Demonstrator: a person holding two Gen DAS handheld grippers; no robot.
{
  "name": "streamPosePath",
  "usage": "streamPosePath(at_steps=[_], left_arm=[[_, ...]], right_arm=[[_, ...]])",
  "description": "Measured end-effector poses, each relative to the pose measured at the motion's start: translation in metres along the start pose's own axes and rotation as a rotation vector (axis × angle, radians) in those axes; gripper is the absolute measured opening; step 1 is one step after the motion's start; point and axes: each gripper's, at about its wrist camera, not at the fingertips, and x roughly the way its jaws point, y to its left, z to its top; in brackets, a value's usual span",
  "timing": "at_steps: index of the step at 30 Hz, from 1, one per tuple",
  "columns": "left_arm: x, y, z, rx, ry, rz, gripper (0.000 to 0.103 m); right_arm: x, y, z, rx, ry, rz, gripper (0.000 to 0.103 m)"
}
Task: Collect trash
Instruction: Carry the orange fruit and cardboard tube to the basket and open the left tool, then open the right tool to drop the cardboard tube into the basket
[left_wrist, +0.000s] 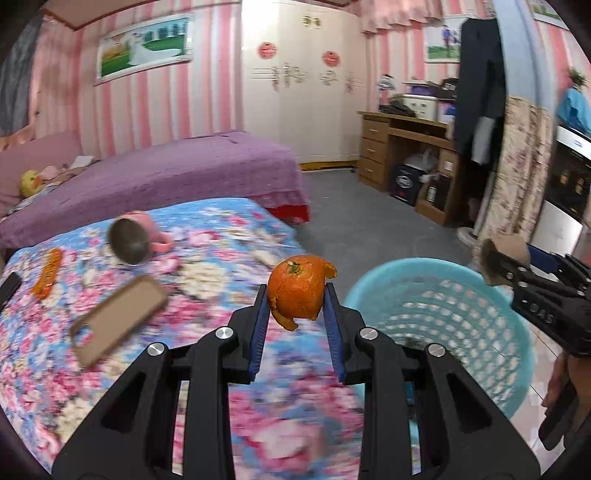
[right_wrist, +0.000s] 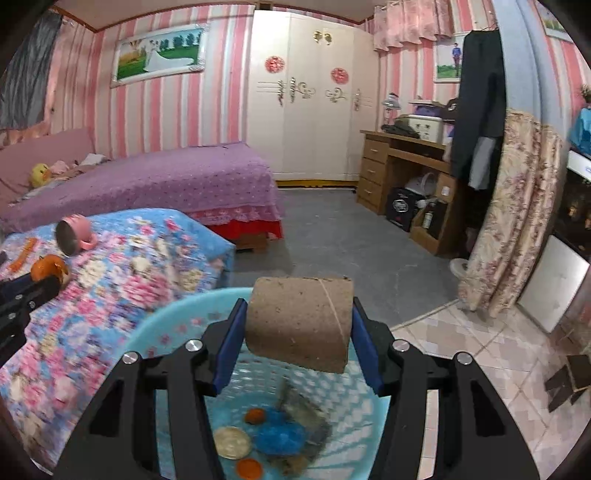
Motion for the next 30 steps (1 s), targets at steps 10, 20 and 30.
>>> streamPosePath(at_steps=[10, 20, 30], left_arm=[[0.033, -0.048, -0.019, 0.024, 0.084, -0.088, 0.030], [0.033, -0.045, -0.010, 0.022, 0.053, -0.029, 0.085], [0.023, -0.006, 0.001, -0.021, 0.013, 0.068, 0.094]], right_arm=[[0.002, -0.045, -0.012, 0.046, 0.015, -0.026, 0.054], [0.002, -0.058, -0.016, 0.109, 0.006, -0.015, 0.054], [0.001, -0.041, -0.010, 0.088, -0.008, 0.000, 0.054]])
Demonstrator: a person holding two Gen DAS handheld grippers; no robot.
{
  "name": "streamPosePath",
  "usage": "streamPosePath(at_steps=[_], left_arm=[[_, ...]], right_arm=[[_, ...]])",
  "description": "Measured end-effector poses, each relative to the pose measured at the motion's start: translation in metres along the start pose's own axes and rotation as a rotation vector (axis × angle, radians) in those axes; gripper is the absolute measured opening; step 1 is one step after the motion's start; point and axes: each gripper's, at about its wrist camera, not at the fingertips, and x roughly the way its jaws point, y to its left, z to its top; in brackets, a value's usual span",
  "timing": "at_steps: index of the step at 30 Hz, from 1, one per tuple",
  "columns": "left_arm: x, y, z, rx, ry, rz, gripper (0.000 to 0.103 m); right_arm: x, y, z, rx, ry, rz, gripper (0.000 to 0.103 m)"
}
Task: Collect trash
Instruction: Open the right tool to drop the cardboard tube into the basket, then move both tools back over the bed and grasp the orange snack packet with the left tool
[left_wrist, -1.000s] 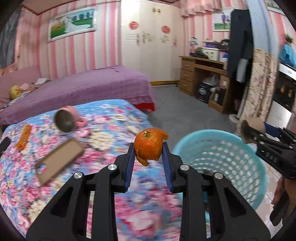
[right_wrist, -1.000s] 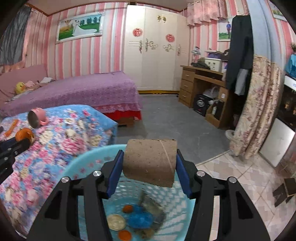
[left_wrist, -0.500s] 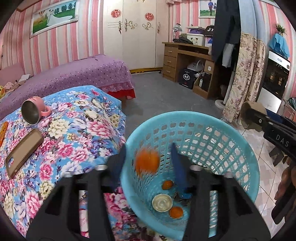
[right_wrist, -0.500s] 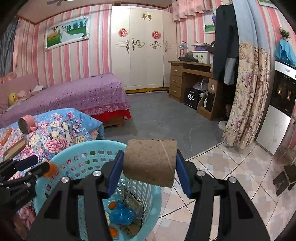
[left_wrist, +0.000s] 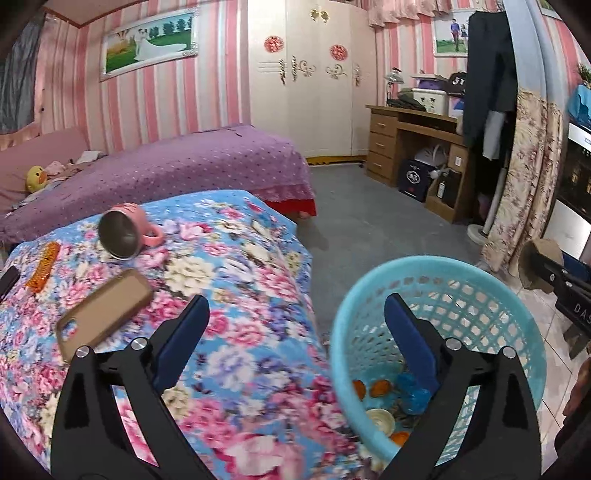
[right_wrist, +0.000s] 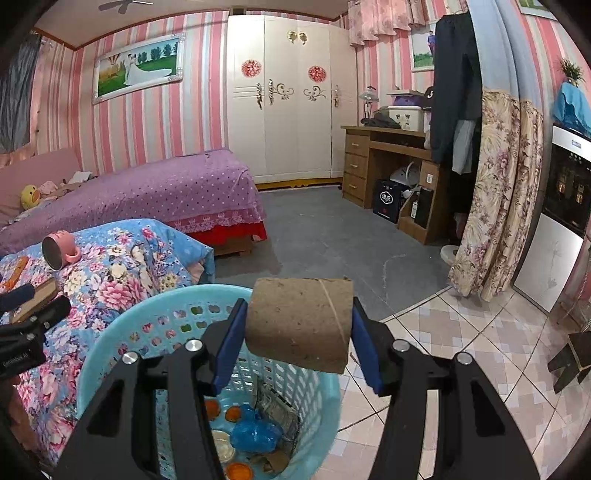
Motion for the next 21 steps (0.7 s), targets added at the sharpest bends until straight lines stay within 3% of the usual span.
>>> streamPosePath(at_steps=[6, 8, 14, 17, 21], left_arm=[[-0.011, 0.015, 0.002, -0.006, -0.024, 0.029, 0.097], [-0.014, 0.020, 0.003, -0.003, -0.032, 0.041, 0.097], [-0.023, 0.035, 0.005, -0.019, -0.044, 0.057, 0.097], [-0.026, 0.044, 0.005, -0.030, -0.048, 0.063, 0.097], [-0.030, 0.058, 0.006, -0.044, -0.046, 0.075, 0.097]], right_arm=[[0.000, 0.020, 0.004, -0.012, -0.016, 0.016, 0.055], [0.000, 0.026, 0.006, -0.012, -0.019, 0.020, 0.069], [-0.001, 0.034, 0.008, 0.008, -0.032, -0.019, 0.092], [-0.001, 0.036, 0.009, 0.031, -0.033, -0.025, 0.098], [0.001, 0.046, 0.010, 0.022, -0.030, -0.038, 0.098]])
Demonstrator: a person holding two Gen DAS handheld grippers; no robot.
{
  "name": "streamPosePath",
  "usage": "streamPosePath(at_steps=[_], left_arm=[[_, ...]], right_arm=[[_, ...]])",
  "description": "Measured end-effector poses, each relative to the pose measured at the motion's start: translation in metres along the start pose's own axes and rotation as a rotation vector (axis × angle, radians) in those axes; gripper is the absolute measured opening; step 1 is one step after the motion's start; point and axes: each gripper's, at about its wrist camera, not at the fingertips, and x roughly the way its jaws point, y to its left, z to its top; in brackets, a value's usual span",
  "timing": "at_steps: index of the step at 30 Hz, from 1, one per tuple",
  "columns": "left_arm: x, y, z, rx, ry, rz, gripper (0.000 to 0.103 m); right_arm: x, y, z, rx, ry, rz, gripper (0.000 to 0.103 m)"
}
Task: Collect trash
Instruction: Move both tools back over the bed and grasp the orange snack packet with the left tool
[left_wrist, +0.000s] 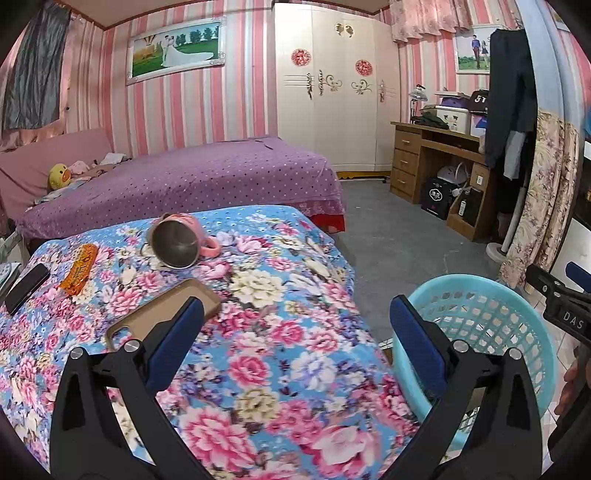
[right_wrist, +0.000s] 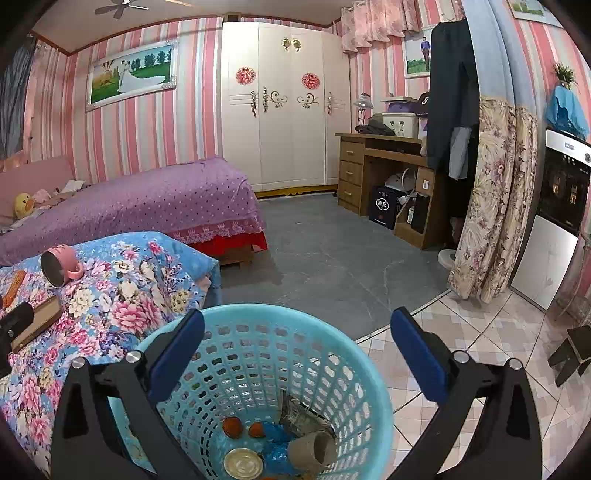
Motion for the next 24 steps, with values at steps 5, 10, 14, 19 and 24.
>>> streamPosePath(at_steps=[5, 10, 14, 19, 24], left_arm=[[-0.003, 0.022, 0.001, -0.012, -0.003, 0.020, 0.097], [-0.004, 0.046, 0.004, -0.017, -0.005, 0.055, 0.097], [-0.001, 0.077, 0.005, -0.026, 0.002, 0.095, 0.097], [0.001, 0.115, 0.007, -0.033, 0.000, 0.151, 0.097], [0.005, 0.155, 0.006, -0.064, 0.015, 0.201, 0.097]], right_arm=[[0.000, 0.015, 0.003, 0.010, 0.000, 0.023, 0.098], [0.002, 0.031, 0.006, 0.034, 0.000, 0.045, 0.098], [0.006, 0.053, 0.007, 0.023, 0.005, 0.059, 0.098], [0.008, 0.085, 0.008, -0.008, 0.005, 0.086, 0.098], [0.013, 0.117, 0.007, -0.036, 0.014, 0.122, 0.098]])
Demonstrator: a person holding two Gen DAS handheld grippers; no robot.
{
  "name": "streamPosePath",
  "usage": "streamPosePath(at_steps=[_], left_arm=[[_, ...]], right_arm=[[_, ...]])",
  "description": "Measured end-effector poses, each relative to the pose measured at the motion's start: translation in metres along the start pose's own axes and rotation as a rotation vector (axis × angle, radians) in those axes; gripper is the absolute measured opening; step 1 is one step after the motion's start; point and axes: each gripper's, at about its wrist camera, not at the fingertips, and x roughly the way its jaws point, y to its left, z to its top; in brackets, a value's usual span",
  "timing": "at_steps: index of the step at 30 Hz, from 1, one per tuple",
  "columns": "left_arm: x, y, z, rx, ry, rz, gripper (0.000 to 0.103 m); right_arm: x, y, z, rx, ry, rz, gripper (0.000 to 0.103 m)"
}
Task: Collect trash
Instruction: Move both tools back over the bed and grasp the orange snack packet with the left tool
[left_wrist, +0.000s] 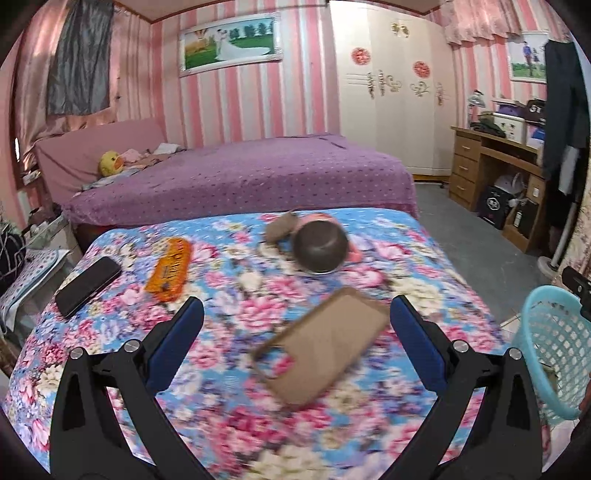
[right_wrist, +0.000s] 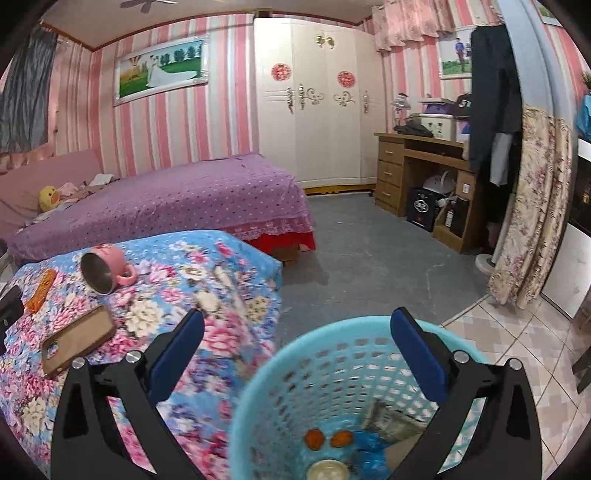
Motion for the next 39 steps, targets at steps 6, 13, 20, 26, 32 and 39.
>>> streamPosePath(at_steps=[6, 13, 20, 26, 32, 39], left_arm=[[0.005, 0.041, -0.002, -0.014, -0.003, 0.055, 0.097], [0.015, 0.092, -0.012, -0.053, 0.040, 0.113, 0.097], [0.030, 0.137, -0.020, -0.079, 0.095, 0.176, 0.097], [0.044, 0.171, -0.020, -0.143, 0.146, 0.194, 0.097], [0.073, 0.181, -0.016, -0.140, 0.197, 0.203, 0.097], [0.107, 0.185, -0.005, -0.185, 0.234, 0.181, 0.097]], right_arm=[[0.003, 0.042, -0.006, -0.066, 0.009, 0.042, 0.098], [0.009, 0.084, -0.017, -0.128, 0.037, 0.096, 0.098], [0.011, 0.114, -0.026, -0.172, 0.057, 0.126, 0.098], [0.016, 0.129, -0.026, -0.179, 0.069, 0.138, 0.098], [0.031, 0.145, -0.019, -0.222, 0.076, 0.127, 0.098], [0.046, 0.153, -0.017, -0.239, 0.094, 0.129, 0.098]])
